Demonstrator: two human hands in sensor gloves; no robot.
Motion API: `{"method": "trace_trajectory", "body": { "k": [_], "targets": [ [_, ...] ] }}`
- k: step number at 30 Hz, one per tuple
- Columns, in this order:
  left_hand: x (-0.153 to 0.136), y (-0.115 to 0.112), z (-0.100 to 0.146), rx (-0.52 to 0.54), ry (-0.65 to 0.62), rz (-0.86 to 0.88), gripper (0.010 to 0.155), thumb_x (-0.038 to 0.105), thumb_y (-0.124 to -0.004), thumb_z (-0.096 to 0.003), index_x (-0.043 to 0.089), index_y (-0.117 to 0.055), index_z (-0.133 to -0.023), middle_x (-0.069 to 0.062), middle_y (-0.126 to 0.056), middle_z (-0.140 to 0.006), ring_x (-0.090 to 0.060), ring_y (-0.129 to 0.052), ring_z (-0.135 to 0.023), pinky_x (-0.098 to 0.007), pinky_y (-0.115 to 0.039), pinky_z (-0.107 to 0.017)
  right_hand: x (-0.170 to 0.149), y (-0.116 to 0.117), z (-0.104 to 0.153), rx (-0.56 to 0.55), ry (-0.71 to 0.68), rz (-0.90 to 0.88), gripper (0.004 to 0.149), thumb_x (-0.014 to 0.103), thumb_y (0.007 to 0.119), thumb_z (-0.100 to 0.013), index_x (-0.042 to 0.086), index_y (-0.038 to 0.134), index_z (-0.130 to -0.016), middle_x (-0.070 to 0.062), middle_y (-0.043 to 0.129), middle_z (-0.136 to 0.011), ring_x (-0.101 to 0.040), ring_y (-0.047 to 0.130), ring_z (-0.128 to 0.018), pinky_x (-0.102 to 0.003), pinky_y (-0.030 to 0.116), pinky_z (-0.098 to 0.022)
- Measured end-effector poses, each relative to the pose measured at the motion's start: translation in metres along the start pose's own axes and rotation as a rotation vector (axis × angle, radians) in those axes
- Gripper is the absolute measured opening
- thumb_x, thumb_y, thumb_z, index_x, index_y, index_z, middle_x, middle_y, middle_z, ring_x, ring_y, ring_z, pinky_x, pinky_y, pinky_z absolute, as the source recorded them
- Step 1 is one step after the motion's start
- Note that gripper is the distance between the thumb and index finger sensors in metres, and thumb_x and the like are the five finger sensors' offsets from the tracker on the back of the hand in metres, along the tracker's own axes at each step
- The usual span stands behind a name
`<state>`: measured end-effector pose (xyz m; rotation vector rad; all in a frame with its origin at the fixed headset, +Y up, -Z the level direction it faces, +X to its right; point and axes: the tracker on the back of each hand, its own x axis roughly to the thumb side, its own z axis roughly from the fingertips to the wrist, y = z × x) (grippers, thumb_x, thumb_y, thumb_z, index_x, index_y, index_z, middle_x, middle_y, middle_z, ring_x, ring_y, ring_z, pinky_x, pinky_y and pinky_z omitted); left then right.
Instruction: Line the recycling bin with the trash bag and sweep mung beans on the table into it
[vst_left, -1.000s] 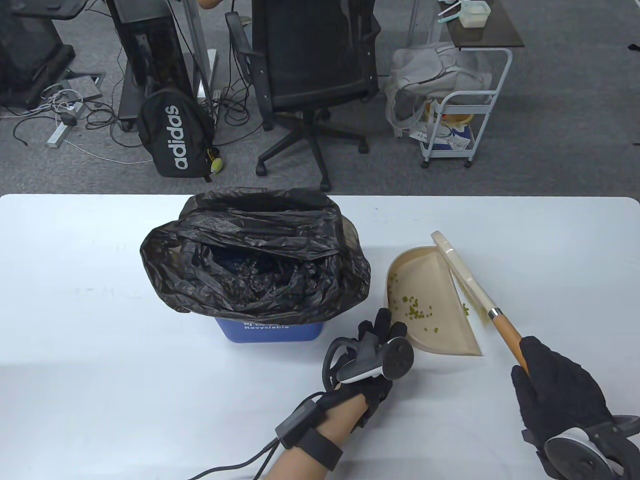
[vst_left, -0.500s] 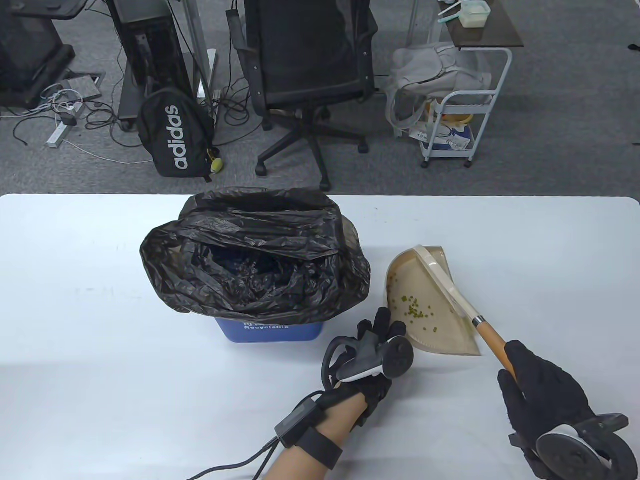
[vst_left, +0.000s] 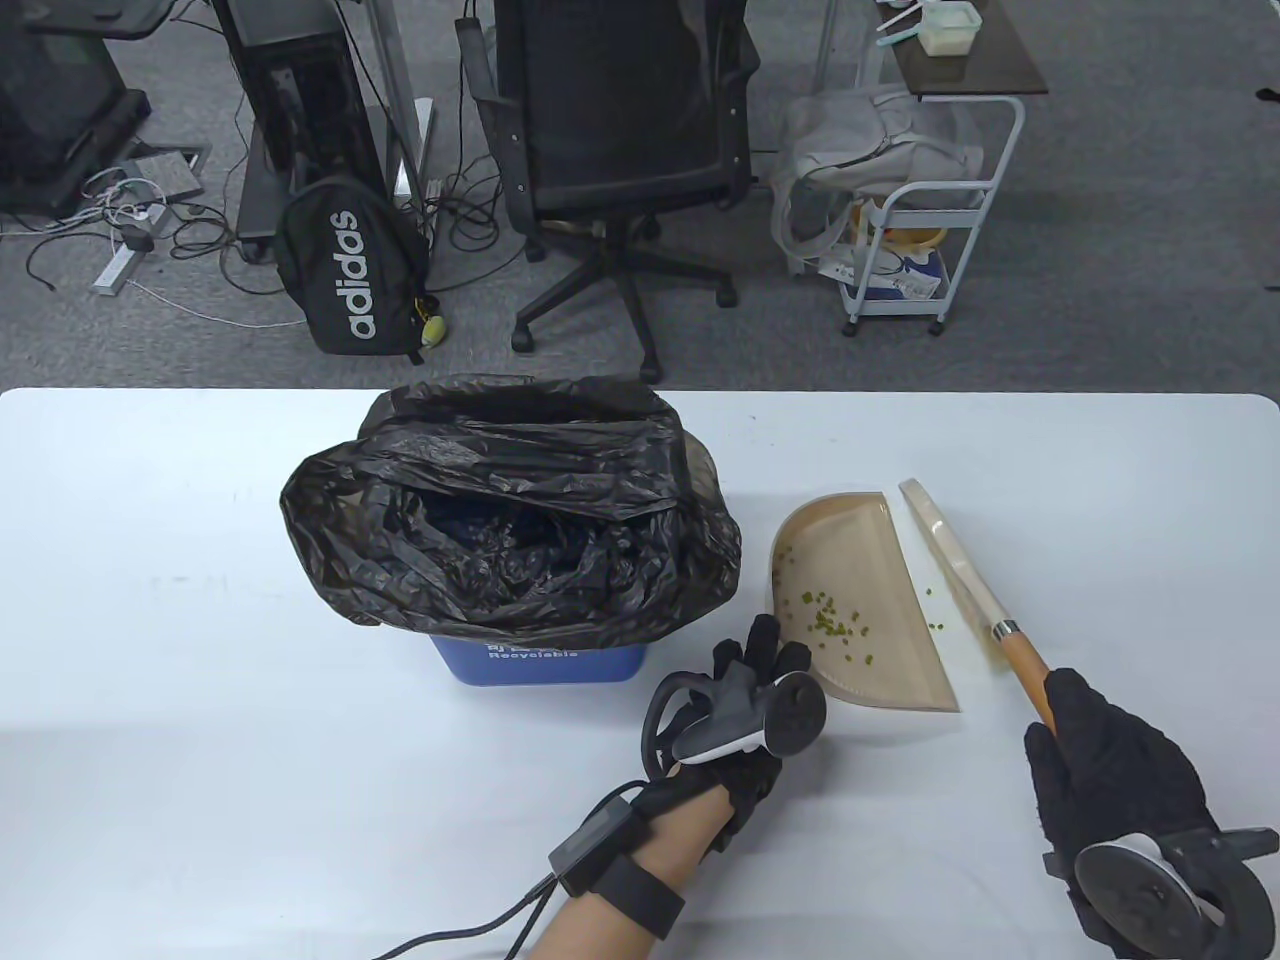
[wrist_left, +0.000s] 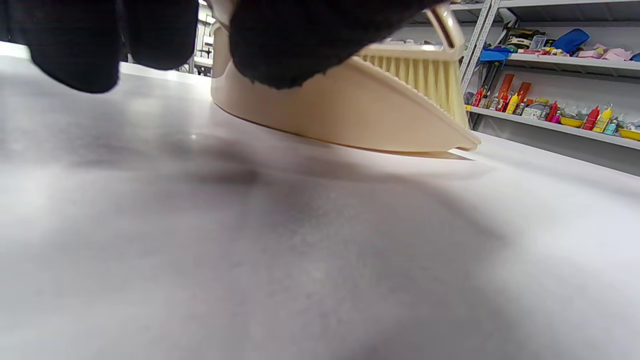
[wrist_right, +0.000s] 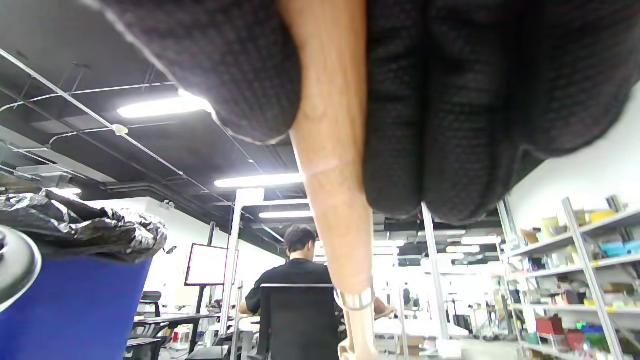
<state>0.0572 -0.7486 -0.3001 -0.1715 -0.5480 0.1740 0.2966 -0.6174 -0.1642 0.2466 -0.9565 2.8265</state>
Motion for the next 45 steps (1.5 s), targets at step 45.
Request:
{"method": "trace_trajectory", "body": {
  "k": [45],
  "targets": [
    [-0.004, 0.005, 0.0, -0.045, 0.025, -0.015, 0.076, -0.002, -0.083, -0.0459, 0.006, -0.049, -0.113, -0.033, -0.03, -0.119, -0.073, -0.064, -0.095, -0.081, -0.074, -0.057, 0.014, 0.0, -0.006, -0.045, -0.039, 0.064, 0.055, 0.029, 0.085, -0.045, -0.006, 0.088, -0.088, -0.03, 0.103, -0.065, -0.046, 0.108, -0.051, -0.062, 0.087, -0.039]
  ]
}}
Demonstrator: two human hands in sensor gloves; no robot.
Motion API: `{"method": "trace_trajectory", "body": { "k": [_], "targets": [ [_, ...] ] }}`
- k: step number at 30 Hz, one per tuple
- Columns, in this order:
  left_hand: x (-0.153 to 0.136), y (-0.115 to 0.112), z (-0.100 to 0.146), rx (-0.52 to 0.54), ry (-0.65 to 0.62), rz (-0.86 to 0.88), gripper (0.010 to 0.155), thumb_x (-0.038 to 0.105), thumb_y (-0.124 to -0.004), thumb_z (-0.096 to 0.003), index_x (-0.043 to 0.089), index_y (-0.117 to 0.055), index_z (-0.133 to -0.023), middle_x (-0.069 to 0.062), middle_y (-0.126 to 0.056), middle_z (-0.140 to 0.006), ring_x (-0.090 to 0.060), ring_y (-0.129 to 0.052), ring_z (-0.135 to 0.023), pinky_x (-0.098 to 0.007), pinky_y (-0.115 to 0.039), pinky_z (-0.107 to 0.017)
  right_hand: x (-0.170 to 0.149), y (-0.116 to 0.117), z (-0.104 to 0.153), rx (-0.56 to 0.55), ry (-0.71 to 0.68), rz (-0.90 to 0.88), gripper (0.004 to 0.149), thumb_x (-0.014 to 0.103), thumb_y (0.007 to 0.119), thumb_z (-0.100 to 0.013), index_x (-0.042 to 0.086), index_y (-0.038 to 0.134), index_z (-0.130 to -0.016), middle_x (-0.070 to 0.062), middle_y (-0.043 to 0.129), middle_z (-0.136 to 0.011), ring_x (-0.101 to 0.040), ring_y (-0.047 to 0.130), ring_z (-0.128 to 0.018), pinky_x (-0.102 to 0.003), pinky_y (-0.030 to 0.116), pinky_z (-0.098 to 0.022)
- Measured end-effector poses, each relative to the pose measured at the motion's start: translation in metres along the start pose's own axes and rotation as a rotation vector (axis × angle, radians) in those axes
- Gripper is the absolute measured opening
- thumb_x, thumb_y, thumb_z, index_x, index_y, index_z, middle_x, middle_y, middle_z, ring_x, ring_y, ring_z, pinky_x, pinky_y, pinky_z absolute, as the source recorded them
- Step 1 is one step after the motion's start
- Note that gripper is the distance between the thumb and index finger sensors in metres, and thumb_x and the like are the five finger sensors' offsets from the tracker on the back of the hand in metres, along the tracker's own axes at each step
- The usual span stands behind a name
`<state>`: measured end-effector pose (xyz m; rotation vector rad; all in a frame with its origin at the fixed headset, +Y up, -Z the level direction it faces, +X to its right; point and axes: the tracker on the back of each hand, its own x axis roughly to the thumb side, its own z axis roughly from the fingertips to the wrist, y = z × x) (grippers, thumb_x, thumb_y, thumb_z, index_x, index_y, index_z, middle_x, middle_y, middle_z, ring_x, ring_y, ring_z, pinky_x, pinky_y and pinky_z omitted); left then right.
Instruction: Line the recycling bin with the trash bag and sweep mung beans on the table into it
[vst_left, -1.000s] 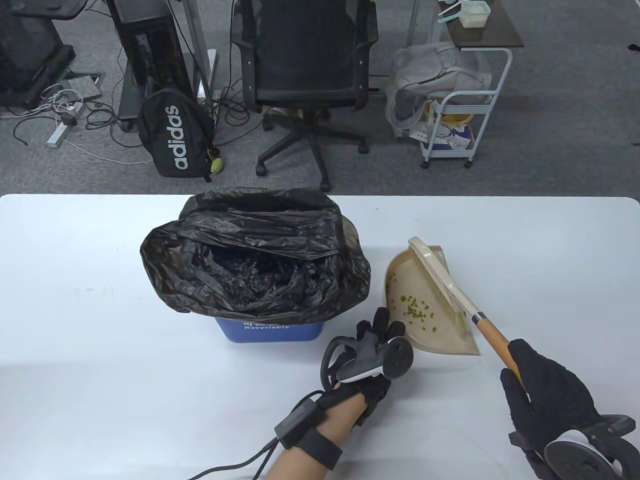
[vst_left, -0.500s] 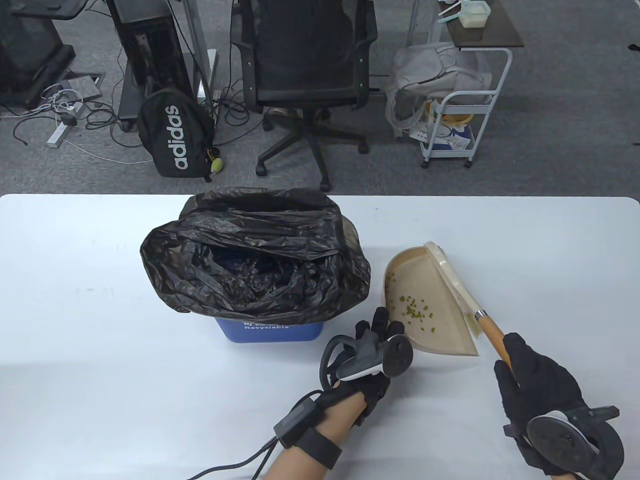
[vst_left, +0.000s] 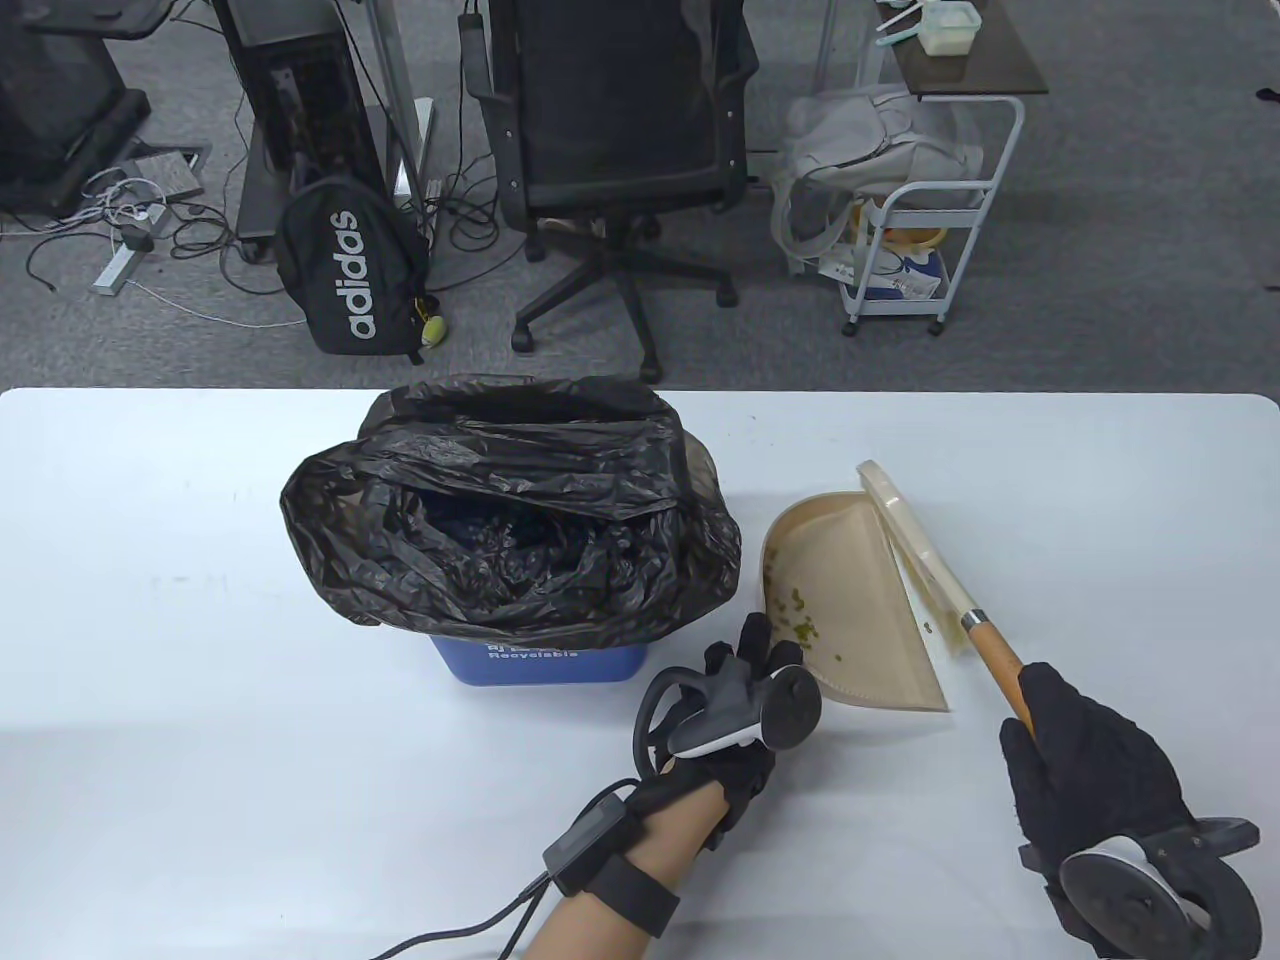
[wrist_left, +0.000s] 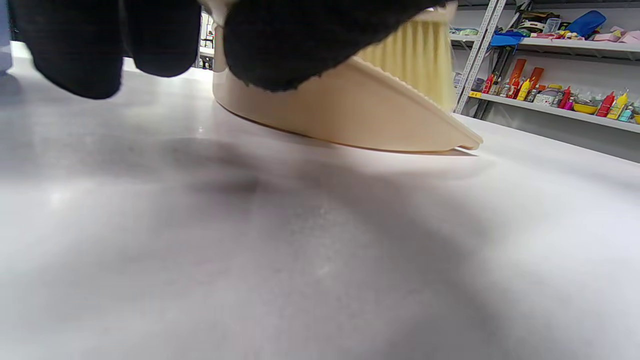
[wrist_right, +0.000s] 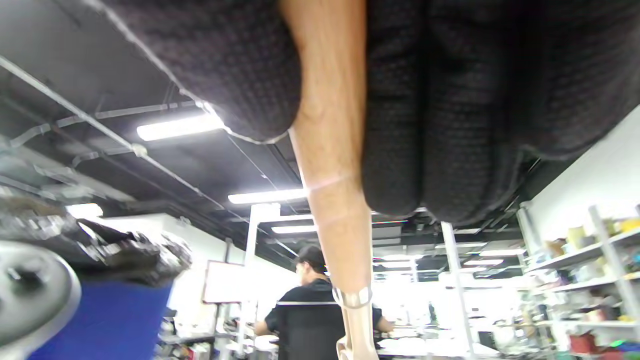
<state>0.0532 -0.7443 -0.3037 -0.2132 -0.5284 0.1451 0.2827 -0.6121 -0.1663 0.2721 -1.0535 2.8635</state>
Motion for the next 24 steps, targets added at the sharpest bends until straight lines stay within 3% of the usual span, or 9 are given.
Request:
{"method": "trace_trajectory", "body": {
  "k": [3, 6, 15, 24],
  "targets": [
    [0.0, -0.001, 0.0, 0.003, -0.001, -0.004, 0.076, -0.002, -0.083, -0.0459, 0.006, -0.049, -0.113, -0.034, -0.03, -0.119, -0.073, -0.064, -0.095, -0.081, -0.075, -0.056, -0.002, 0.012, 0.001, 0.046, 0.008, 0.028, 0.055, 0.029, 0.085, -0.046, -0.006, 0.088, -0.088, -0.03, 0.103, -0.065, -0.046, 0.108, -0.051, -0.061, 0.087, -0.039],
    [0.0, 0.0, 0.0, 0.003, 0.0, -0.005, 0.076, -0.002, -0.083, -0.0459, 0.006, -0.049, -0.113, -0.033, -0.03, -0.119, -0.073, -0.065, -0.095, -0.081, -0.075, -0.056, 0.0, 0.015, 0.002, 0.058, 0.03, -0.088, 0.055, 0.029, 0.085, -0.046, -0.006, 0.087, -0.088, -0.03, 0.103, -0.065, -0.047, 0.108, -0.051, -0.062, 0.087, -0.039],
    [0.0, 0.001, 0.0, -0.013, 0.005, -0.004, 0.076, -0.003, -0.083, -0.0463, 0.007, -0.049, -0.113, -0.032, -0.029, -0.119, -0.072, -0.063, -0.097, -0.081, -0.074, -0.057, 0.013, -0.003, -0.001, 0.018, 0.018, -0.321, 0.055, 0.029, 0.085, -0.045, -0.006, 0.088, -0.088, -0.03, 0.103, -0.064, -0.046, 0.108, -0.05, -0.061, 0.087, -0.038],
    [-0.001, 0.0, 0.0, -0.006, 0.004, -0.008, 0.076, -0.002, -0.083, -0.0461, 0.008, -0.049, -0.113, -0.033, -0.029, -0.119, -0.071, -0.065, -0.096, -0.08, -0.075, -0.057, 0.001, -0.004, -0.003, -0.016, 0.032, -0.116, 0.055, 0.029, 0.085, -0.046, -0.006, 0.087, -0.088, -0.03, 0.102, -0.065, -0.046, 0.108, -0.051, -0.061, 0.087, -0.039]
  ]
}}
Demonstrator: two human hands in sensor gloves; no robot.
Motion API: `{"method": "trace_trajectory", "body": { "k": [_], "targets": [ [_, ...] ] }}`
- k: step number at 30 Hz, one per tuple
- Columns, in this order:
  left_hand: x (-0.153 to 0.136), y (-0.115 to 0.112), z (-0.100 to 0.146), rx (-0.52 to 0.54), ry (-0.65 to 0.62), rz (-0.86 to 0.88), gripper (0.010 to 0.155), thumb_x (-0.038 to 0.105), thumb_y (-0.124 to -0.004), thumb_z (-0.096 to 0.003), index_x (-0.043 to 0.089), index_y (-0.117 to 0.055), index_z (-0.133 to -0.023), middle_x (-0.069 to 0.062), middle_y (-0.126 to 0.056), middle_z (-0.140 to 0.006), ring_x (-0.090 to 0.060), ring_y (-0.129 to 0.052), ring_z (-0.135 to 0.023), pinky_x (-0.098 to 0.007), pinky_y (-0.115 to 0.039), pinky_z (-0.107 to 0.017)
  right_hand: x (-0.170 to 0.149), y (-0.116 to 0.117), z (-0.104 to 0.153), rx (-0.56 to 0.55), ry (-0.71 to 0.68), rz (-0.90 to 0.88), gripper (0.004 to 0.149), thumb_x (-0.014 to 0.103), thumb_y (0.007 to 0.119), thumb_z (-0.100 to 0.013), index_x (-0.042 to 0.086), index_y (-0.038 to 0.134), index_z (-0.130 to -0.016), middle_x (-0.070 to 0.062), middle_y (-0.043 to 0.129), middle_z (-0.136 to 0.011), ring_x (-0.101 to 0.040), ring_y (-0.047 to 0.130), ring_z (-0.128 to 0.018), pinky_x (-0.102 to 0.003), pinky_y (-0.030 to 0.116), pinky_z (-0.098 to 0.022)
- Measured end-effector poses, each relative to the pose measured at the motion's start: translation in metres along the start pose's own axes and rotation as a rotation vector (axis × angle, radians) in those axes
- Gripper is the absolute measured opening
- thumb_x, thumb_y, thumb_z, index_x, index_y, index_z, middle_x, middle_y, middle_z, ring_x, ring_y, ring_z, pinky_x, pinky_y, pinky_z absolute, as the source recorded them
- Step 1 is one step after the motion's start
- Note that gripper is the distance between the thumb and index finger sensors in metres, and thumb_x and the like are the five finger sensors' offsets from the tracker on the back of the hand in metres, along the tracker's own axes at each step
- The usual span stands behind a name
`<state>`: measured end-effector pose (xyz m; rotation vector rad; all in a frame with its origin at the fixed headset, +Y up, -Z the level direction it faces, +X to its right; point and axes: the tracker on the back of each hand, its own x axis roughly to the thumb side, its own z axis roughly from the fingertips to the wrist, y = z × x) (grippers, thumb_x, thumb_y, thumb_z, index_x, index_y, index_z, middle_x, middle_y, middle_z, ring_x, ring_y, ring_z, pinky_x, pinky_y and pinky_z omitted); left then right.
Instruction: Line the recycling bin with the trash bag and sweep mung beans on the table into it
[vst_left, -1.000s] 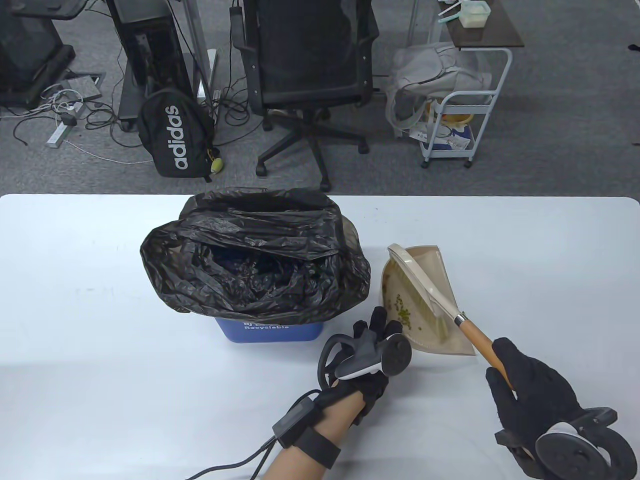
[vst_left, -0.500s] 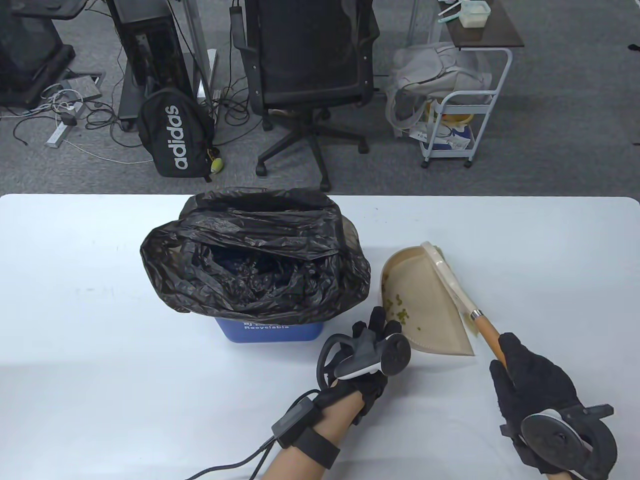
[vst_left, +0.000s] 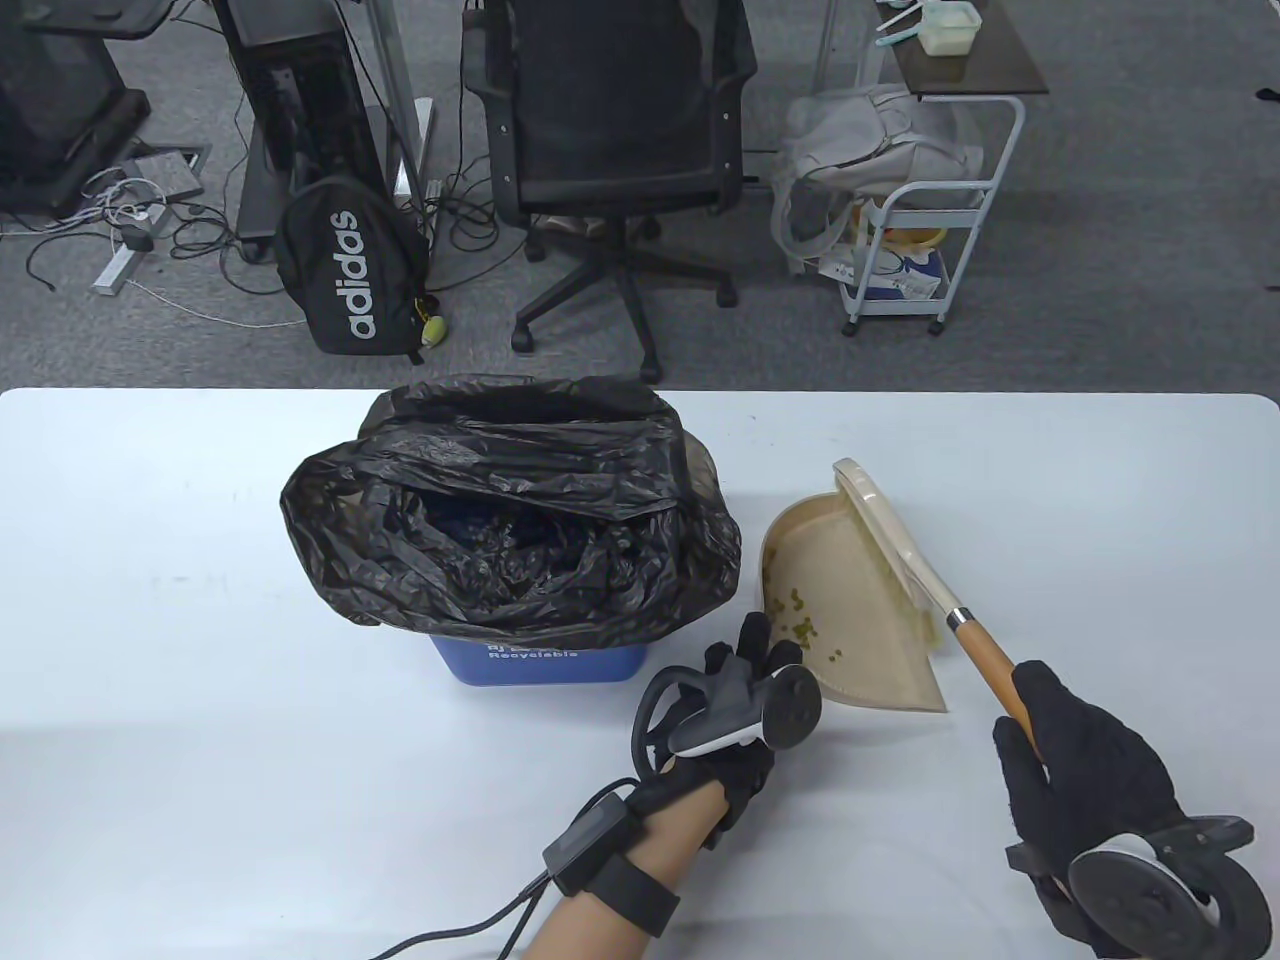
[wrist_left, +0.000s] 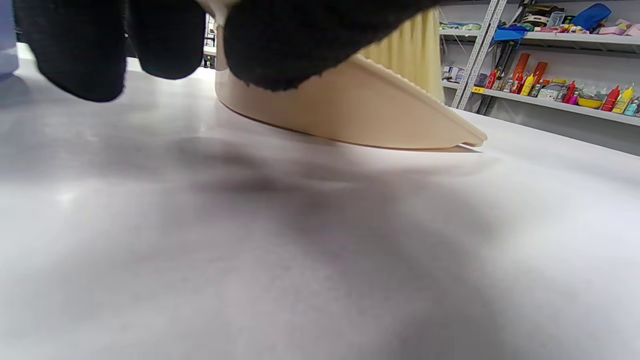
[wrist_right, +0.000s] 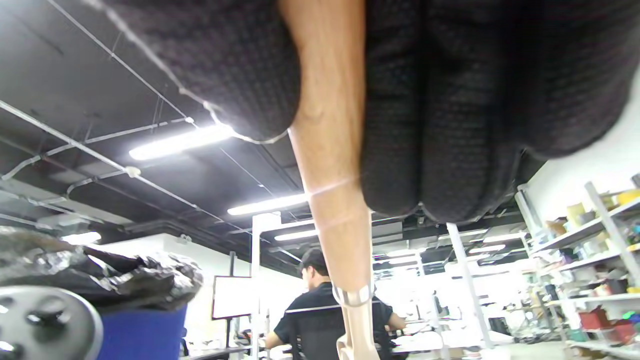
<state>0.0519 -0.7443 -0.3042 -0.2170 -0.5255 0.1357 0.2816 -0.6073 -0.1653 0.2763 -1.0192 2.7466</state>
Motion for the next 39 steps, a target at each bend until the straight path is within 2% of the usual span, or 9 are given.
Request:
{"method": "trace_trajectory", "body": {
  "k": [5, 13, 17, 20, 23, 27, 31, 35, 39],
  "targets": [
    [-0.002, -0.001, 0.001, 0.01, 0.001, 0.017, 0.076, -0.002, -0.083, -0.0462, 0.008, -0.049, -0.113, -0.032, -0.029, -0.119, -0.071, -0.065, -0.096, -0.08, -0.075, -0.057, 0.003, 0.008, 0.009, 0.04, 0.002, -0.06, 0.055, 0.029, 0.085, -0.046, -0.006, 0.088, -0.088, -0.03, 0.103, -0.064, -0.046, 0.108, -0.051, -0.061, 0.087, -0.038],
    [-0.003, -0.002, 0.003, 0.031, 0.013, 0.019, 0.076, 0.0, -0.083, -0.0463, 0.01, -0.049, -0.113, -0.032, -0.03, -0.119, -0.069, -0.065, -0.097, -0.079, -0.074, -0.058, 0.02, -0.003, 0.01, 0.032, -0.024, -0.207, 0.055, 0.03, 0.085, -0.045, -0.006, 0.088, -0.088, -0.029, 0.103, -0.064, -0.046, 0.109, -0.05, -0.061, 0.087, -0.038],
    [-0.005, -0.004, 0.006, 0.063, 0.025, 0.023, 0.075, 0.007, -0.084, -0.0476, 0.011, -0.049, -0.114, -0.031, -0.032, -0.119, -0.069, -0.067, -0.095, -0.077, -0.072, -0.059, 0.011, -0.006, 0.001, -0.023, -0.009, -0.154, 0.055, 0.03, 0.085, -0.045, -0.006, 0.088, -0.087, -0.03, 0.103, -0.064, -0.046, 0.109, -0.05, -0.061, 0.087, -0.038],
    [-0.005, -0.005, 0.009, 0.105, 0.028, 0.002, 0.076, 0.022, -0.088, -0.0488, 0.013, -0.051, -0.114, -0.034, -0.036, -0.118, -0.071, -0.066, -0.094, -0.077, -0.069, -0.061, -0.003, -0.003, -0.008, -0.067, 0.027, -0.072, 0.055, 0.03, 0.085, -0.046, -0.006, 0.088, -0.088, -0.029, 0.103, -0.064, -0.046, 0.109, -0.05, -0.061, 0.087, -0.038],
    [-0.005, -0.005, 0.011, 0.137, 0.038, -0.038, 0.081, 0.033, -0.089, -0.048, 0.013, -0.049, -0.116, -0.036, -0.035, -0.118, -0.072, -0.063, -0.094, -0.076, -0.068, -0.062, -0.016, 0.006, -0.02, -0.07, 0.063, 0.029, 0.055, 0.03, 0.085, -0.046, -0.006, 0.088, -0.088, -0.029, 0.103, -0.064, -0.046, 0.108, -0.05, -0.061, 0.087, -0.038],
    [-0.008, -0.008, 0.009, 0.134, 0.076, -0.058, 0.085, 0.041, -0.088, -0.0479, 0.015, -0.045, -0.117, -0.039, -0.032, -0.117, -0.076, -0.054, -0.095, -0.077, -0.066, -0.063, -0.036, 0.026, -0.028, -0.032, 0.126, 0.132, 0.055, 0.03, 0.086, -0.046, -0.006, 0.088, -0.087, -0.03, 0.103, -0.063, -0.046, 0.109, -0.05, -0.061, 0.087, -0.038],
    [-0.011, -0.012, 0.006, 0.125, 0.089, -0.009, 0.083, 0.036, -0.084, -0.05, 0.017, -0.039, -0.117, -0.04, -0.034, -0.117, -0.076, -0.054, -0.096, -0.077, -0.065, -0.063, -0.047, 0.037, -0.021, -0.046, 0.154, 0.138, 0.055, 0.03, 0.085, -0.046, -0.006, 0.088, -0.087, -0.03, 0.103, -0.063, -0.046, 0.109, -0.049, -0.061, 0.087, -0.038],
    [-0.015, -0.014, 0.003, 0.122, 0.118, 0.074, 0.075, 0.023, -0.079, -0.0516, 0.017, -0.04, -0.116, -0.041, -0.04, -0.115, -0.072, -0.059, -0.096, -0.075, -0.068, -0.063, -0.048, 0.039, -0.021, -0.042, 0.159, 0.124, 0.055, 0.03, 0.085, -0.046, -0.006, 0.088, -0.087, -0.03, 0.103, -0.063, -0.046, 0.108, -0.05, -0.061, 0.087, -0.038],
    [-0.017, -0.013, 0.002, 0.132, 0.14, 0.161, 0.073, 0.017, -0.078, -0.0516, 0.016, -0.042, -0.115, -0.036, -0.052, -0.115, -0.07, -0.064, -0.096, -0.075, -0.068, -0.063, -0.049, 0.041, -0.019, -0.037, 0.155, 0.119, 0.055, 0.03, 0.085, -0.046, -0.006, 0.088, -0.087, -0.029, 0.103, -0.064, -0.046, 0.108, -0.05, -0.061, 0.087, -0.038]
  ]
}}
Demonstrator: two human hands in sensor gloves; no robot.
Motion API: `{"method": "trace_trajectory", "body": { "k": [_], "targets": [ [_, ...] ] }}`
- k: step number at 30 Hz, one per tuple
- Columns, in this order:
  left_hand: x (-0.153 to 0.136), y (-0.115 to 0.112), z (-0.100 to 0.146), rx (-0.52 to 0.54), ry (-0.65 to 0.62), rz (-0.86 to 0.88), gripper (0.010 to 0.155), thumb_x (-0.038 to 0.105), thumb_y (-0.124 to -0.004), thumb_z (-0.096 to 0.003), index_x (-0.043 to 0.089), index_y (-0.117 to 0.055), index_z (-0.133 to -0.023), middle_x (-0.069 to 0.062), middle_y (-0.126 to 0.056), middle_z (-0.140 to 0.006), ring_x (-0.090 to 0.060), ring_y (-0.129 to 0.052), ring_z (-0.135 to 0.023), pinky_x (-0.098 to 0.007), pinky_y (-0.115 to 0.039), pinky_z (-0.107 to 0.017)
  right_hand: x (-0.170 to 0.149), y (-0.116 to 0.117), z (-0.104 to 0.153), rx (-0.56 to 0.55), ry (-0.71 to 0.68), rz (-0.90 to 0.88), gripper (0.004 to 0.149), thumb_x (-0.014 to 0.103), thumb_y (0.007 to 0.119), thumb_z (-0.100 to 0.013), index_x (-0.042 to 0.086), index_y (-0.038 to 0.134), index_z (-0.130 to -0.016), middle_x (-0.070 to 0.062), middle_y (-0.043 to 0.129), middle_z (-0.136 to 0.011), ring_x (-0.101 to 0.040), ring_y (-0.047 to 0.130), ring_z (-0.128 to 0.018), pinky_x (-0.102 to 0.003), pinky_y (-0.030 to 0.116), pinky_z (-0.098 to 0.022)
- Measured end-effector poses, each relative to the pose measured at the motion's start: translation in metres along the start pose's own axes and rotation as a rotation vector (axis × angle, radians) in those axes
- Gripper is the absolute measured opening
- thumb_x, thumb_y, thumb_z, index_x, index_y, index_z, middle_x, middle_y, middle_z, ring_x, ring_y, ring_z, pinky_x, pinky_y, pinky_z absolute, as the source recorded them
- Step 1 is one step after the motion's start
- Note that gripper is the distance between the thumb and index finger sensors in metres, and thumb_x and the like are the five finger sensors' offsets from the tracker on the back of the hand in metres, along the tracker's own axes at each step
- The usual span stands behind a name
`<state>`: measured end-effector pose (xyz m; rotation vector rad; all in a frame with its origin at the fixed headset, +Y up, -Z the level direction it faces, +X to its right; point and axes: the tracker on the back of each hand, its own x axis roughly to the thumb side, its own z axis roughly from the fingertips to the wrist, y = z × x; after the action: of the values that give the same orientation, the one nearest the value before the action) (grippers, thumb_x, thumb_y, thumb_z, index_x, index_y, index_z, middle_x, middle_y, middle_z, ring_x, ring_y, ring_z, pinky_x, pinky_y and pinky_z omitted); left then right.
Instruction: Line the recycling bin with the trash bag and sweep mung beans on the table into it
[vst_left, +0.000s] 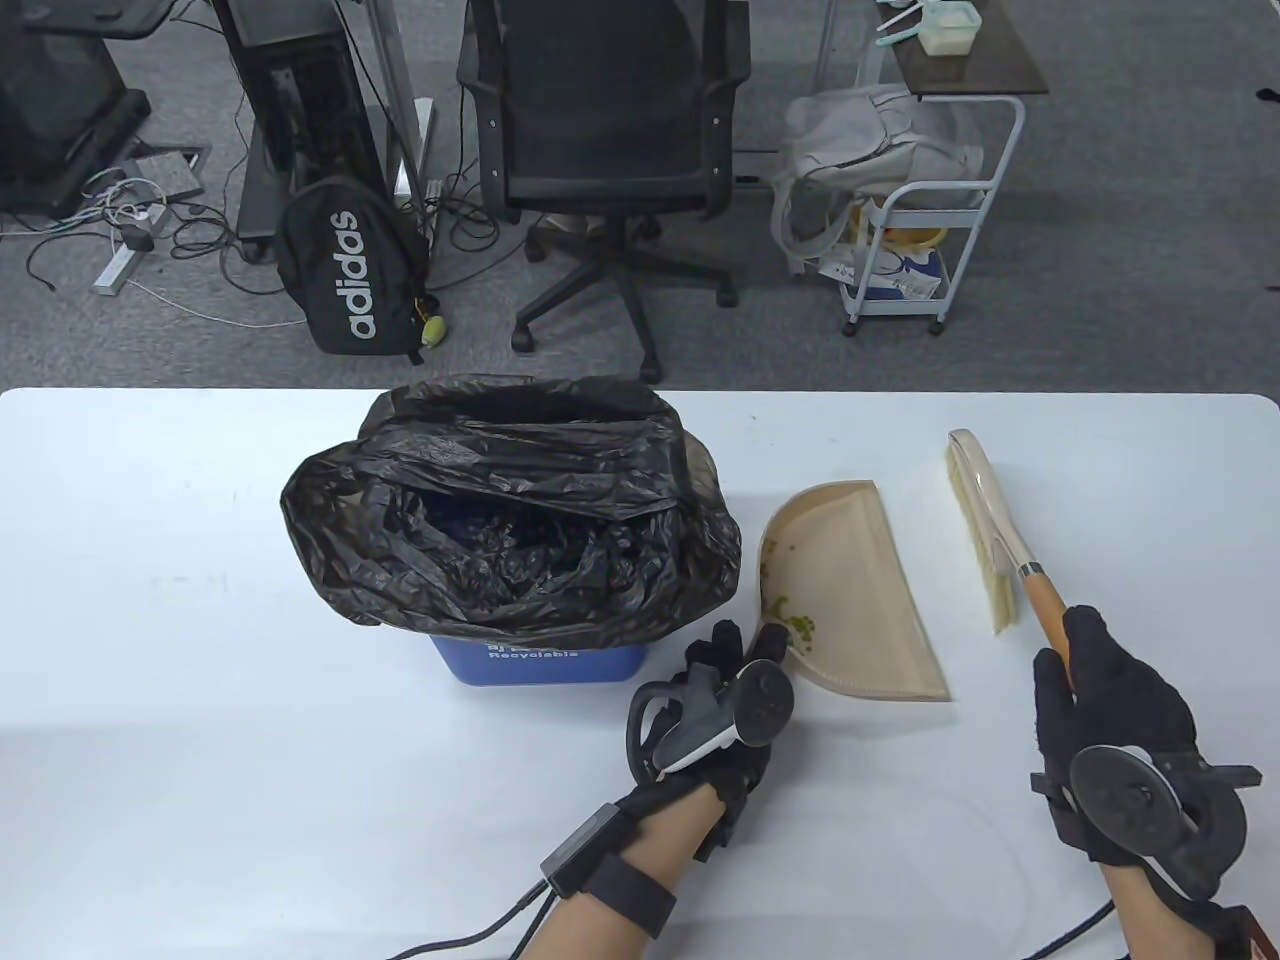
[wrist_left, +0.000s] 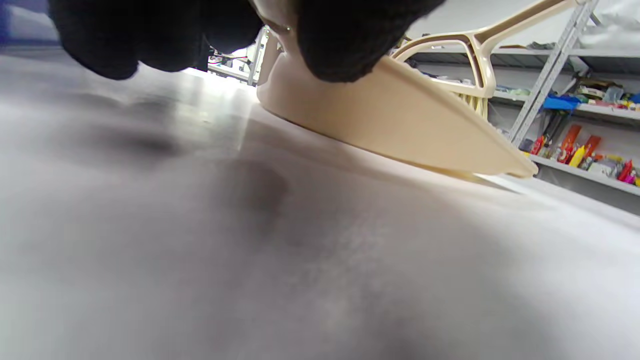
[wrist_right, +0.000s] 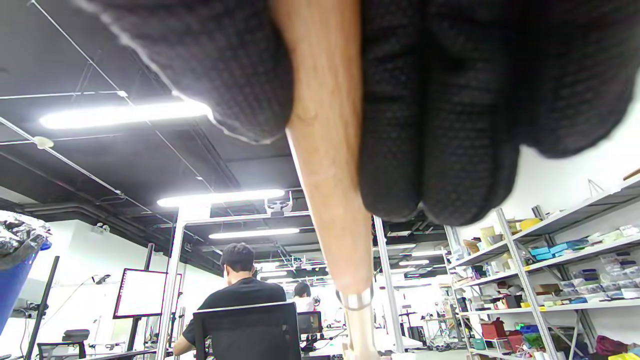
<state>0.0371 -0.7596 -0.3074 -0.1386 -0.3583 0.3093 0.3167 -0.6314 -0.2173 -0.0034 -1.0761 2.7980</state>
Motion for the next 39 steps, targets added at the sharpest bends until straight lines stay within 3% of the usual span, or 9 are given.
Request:
{"method": "trace_trajectory", "body": {
  "k": [10, 23, 31, 39],
  "targets": [
    [-0.005, 0.01, 0.001, 0.048, 0.043, 0.133, 0.07, 0.013, -0.078, -0.051, 0.014, -0.047, -0.114, -0.03, -0.062, -0.114, -0.065, -0.071, -0.095, -0.074, -0.07, -0.063, -0.005, 0.001, 0.0, 0.002, 0.017, -0.013, 0.055, 0.03, 0.085, -0.047, -0.006, 0.087, -0.088, -0.029, 0.103, -0.064, -0.045, 0.108, -0.051, -0.061, 0.087, -0.039],
    [-0.008, 0.032, 0.01, 0.096, 0.025, 0.272, 0.069, 0.013, -0.078, -0.051, 0.014, -0.049, -0.114, -0.028, -0.063, -0.114, -0.063, -0.074, -0.095, -0.075, -0.069, -0.063, -0.005, 0.002, 0.0, 0.02, 0.022, -0.021, 0.056, 0.031, 0.084, -0.047, -0.006, 0.086, -0.089, -0.029, 0.102, -0.065, -0.045, 0.108, -0.051, -0.061, 0.087, -0.039],
    [-0.003, 0.071, 0.026, 0.153, -0.008, 0.375, 0.069, 0.013, -0.079, -0.0509, 0.013, -0.05, -0.114, -0.028, -0.063, -0.114, -0.062, -0.075, -0.095, -0.076, -0.069, -0.062, -0.007, 0.001, 0.0, 0.021, 0.04, -0.026, 0.056, 0.031, 0.084, -0.047, -0.006, 0.086, -0.089, -0.029, 0.103, -0.065, -0.045, 0.108, -0.052, -0.06, 0.087, -0.039],
    [0.019, 0.114, 0.045, 0.215, -0.07, 0.367, 0.069, 0.012, -0.08, -0.0509, 0.014, -0.051, -0.114, -0.029, -0.064, -0.114, -0.061, -0.076, -0.094, -0.076, -0.069, -0.062, -0.01, 0.0, 0.0, 0.022, 0.053, -0.036, 0.056, 0.031, 0.084, -0.047, -0.005, 0.086, -0.089, -0.028, 0.102, -0.065, -0.045, 0.108, -0.052, -0.06, 0.087, -0.039]
  ]
}}
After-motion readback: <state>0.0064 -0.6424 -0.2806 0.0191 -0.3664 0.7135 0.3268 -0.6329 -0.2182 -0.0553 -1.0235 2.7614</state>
